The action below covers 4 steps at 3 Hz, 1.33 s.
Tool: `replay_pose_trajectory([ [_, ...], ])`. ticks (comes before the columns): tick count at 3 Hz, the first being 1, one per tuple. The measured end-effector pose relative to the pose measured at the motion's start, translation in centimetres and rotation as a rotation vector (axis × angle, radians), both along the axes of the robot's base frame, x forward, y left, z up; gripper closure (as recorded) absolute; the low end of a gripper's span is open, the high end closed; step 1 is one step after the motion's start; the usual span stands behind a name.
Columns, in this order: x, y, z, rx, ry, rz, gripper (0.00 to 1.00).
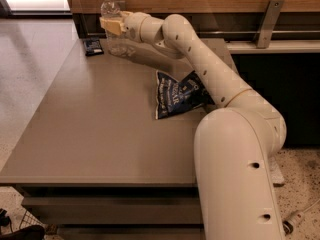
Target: Move water bottle near rxbar blueberry
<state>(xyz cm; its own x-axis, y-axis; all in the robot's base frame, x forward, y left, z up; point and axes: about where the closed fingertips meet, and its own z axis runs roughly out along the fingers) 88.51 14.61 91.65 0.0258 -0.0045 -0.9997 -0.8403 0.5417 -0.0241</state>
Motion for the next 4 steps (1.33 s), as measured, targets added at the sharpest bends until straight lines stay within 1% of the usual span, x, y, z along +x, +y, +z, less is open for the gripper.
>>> replay_pose_trajectory([
  [1, 0.00, 0.01, 0.17, 0.000, 0.000, 0.000, 0.84],
  [2, -0.01, 0.03, 0.34, 0.000, 0.000, 0.000, 0.52],
  [4, -0.08, 0.40, 0.29, 0.000, 0.001, 0.005, 0.05],
])
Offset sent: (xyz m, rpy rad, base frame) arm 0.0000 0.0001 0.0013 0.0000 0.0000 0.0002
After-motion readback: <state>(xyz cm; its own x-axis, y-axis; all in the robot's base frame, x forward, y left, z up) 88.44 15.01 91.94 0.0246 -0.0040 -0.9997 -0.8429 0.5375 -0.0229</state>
